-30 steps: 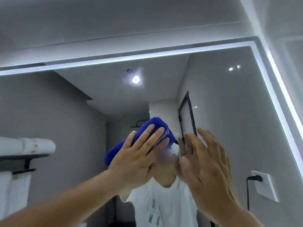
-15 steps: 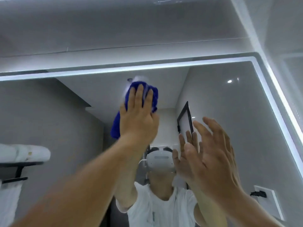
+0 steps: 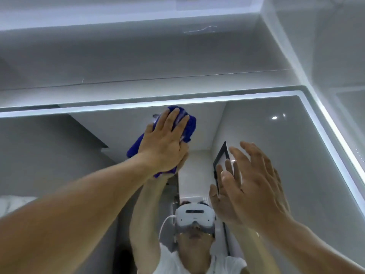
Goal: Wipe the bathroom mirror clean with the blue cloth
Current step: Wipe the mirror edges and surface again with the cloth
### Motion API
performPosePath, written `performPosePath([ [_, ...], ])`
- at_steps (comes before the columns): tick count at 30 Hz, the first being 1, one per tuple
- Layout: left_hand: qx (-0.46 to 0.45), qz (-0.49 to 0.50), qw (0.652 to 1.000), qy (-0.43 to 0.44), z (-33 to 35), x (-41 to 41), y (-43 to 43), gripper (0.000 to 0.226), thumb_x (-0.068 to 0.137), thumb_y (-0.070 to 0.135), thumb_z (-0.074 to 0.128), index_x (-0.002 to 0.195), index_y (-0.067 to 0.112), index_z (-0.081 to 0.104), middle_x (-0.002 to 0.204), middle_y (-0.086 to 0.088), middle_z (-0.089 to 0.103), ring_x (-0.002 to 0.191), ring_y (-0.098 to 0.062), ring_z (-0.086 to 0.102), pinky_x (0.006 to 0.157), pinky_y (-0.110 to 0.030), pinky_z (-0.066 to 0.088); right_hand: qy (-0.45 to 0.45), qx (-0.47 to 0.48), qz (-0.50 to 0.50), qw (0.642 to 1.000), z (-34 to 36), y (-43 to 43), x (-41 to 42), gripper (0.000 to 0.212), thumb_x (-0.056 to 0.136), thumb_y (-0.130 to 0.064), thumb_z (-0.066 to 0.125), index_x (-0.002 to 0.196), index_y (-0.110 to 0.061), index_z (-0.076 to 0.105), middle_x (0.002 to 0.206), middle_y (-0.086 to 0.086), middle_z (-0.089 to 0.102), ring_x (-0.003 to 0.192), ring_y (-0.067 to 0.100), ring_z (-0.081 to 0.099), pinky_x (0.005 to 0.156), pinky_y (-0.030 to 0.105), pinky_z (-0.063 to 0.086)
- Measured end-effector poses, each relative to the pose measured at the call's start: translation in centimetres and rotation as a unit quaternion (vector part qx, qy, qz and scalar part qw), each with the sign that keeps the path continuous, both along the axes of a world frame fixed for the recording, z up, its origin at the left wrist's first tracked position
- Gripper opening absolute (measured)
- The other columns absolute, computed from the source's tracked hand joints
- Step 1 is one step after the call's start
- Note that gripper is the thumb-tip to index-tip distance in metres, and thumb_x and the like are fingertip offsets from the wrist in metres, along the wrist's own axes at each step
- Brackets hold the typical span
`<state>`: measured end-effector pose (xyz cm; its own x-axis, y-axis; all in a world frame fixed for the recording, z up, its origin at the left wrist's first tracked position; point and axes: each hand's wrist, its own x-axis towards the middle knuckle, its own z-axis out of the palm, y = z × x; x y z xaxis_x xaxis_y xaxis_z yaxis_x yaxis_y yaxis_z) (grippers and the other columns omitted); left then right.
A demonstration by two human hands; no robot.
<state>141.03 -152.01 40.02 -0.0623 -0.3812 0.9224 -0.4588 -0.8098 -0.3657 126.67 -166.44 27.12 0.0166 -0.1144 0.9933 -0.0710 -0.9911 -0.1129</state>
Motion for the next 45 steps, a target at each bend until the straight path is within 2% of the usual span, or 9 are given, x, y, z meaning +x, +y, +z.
performPosePath([
  [5, -0.072, -0.06, 0.992, 0.085, 7.2, -1.3, -1.6, 0.064, 0.098, 0.041, 0.028, 0.155, 0.027, 0.002, 0.164, 0.004, -0.007, 0.151, -0.021, -0.008, 0.119, -0.05, 0.013, -0.003, -0.015, -0.003, 1.0, 0.7, -0.1, -0.1, 0.06, 0.088, -0.045, 0.036, 0.144, -0.025, 0.04, 0.155, -0.003, 0.027, 0.144, 0.017, 0.02, 0.117, 0.042, 0.021],
  [10, -0.106, -0.059, 0.992, 0.023, 1.6, -0.6, -2.7, 0.064, 0.095, 0.046, 0.017, 0.155, 0.027, 0.005, 0.164, 0.002, -0.002, 0.151, -0.024, 0.0, 0.116, -0.051, 0.017, -0.008, -0.03, 0.013, 0.999, 1.5, 0.6, -0.4, 0.061, 0.088, -0.047, 0.035, 0.146, -0.024, 0.038, 0.156, -0.004, 0.025, 0.145, 0.015, 0.017, 0.118, 0.04, 0.02],
  [14, -0.006, -0.05, 0.997, -0.058, -6.6, 0.7, -3.2, 0.061, 0.098, 0.046, 0.026, 0.155, 0.026, 0.015, 0.164, -0.001, 0.01, 0.151, -0.025, 0.011, 0.115, -0.053, 0.025, -0.032, -0.031, 0.025, 0.999, 1.4, 1.0, 0.4, 0.059, 0.089, -0.049, 0.033, 0.142, -0.025, 0.04, 0.153, -0.003, 0.03, 0.143, 0.018, 0.025, 0.115, 0.045, 0.028],
  [18, 0.062, -0.016, 0.993, -0.099, -1.7, 0.7, -1.6, 0.058, 0.099, 0.043, 0.027, 0.153, 0.028, 0.017, 0.163, 0.001, 0.012, 0.15, -0.022, 0.014, 0.114, -0.051, 0.026, -0.043, -0.053, 0.003, 0.998, 1.0, 0.7, 1.6, 0.055, 0.09, -0.048, 0.036, 0.138, -0.025, 0.044, 0.15, -0.002, 0.034, 0.141, 0.019, 0.029, 0.113, 0.045, 0.031],
  [26, -0.109, -0.068, 0.991, 0.045, 9.1, 0.6, 0.6, 0.056, 0.1, 0.041, 0.024, 0.155, 0.03, 0.016, 0.163, 0.001, 0.008, 0.15, -0.02, 0.004, 0.116, -0.049, 0.02, -0.07, -0.068, 0.025, 0.995, 1.5, 1.9, 2.3, 0.056, 0.088, -0.047, 0.036, 0.137, -0.024, 0.046, 0.149, -0.001, 0.036, 0.139, 0.021, 0.032, 0.11, 0.039, 0.025],
  [30, -0.187, -0.081, 0.977, 0.067, 4.6, 2.3, 3.4, 0.058, 0.099, 0.037, 0.025, 0.155, 0.027, 0.014, 0.163, -0.003, 0.008, 0.15, -0.023, 0.008, 0.115, -0.049, 0.022, -0.051, -0.074, 0.05, 0.995, 0.9, 3.0, 2.1, 0.056, 0.088, -0.049, 0.033, 0.14, -0.027, 0.041, 0.151, -0.006, 0.028, 0.143, 0.016, 0.022, 0.113, 0.034, 0.016],
  [34, -0.231, -0.088, 0.966, 0.076, -3.5, 3.1, 5.7, 0.057, 0.1, 0.034, 0.028, 0.156, 0.024, 0.017, 0.163, -0.004, 0.012, 0.149, -0.026, 0.011, 0.113, -0.05, 0.024, -0.029, -0.055, 0.082, 0.995, -0.3, 3.7, 2.0, 0.059, 0.088, -0.052, 0.03, 0.142, -0.03, 0.037, 0.153, -0.009, 0.023, 0.145, 0.013, 0.018, 0.117, 0.039, 0.02],
  [40, -0.096, -0.016, 0.993, 0.065, -15.9, 3.3, 5.6, 0.065, 0.091, 0.038, 0.031, 0.154, 0.019, 0.024, 0.16, -0.009, 0.022, 0.146, -0.031, 0.025, 0.105, -0.054, 0.037, -0.03, -0.044, 0.087, 0.995, -2.7, 4.4, 2.0, 0.058, 0.088, -0.049, 0.033, 0.14, -0.026, 0.044, 0.15, -0.008, 0.025, 0.143, 0.014, 0.02, 0.112, 0.038, 0.021],
  [45, 0.038, 0.03, 0.999, 0.007, -10.6, 4.4, 8.1, 0.069, 0.092, 0.045, 0.027, 0.155, 0.019, 0.015, 0.163, -0.009, 0.013, 0.149, -0.028, 0.015, 0.11, -0.055, 0.034, -0.017, -0.043, 0.084, 0.995, -3.0, 4.0, 1.7, 0.06, 0.087, -0.051, 0.031, 0.141, -0.028, 0.041, 0.15, -0.014, 0.018, 0.143, 0.009, 0.014, 0.111, 0.032, 0.012],
])
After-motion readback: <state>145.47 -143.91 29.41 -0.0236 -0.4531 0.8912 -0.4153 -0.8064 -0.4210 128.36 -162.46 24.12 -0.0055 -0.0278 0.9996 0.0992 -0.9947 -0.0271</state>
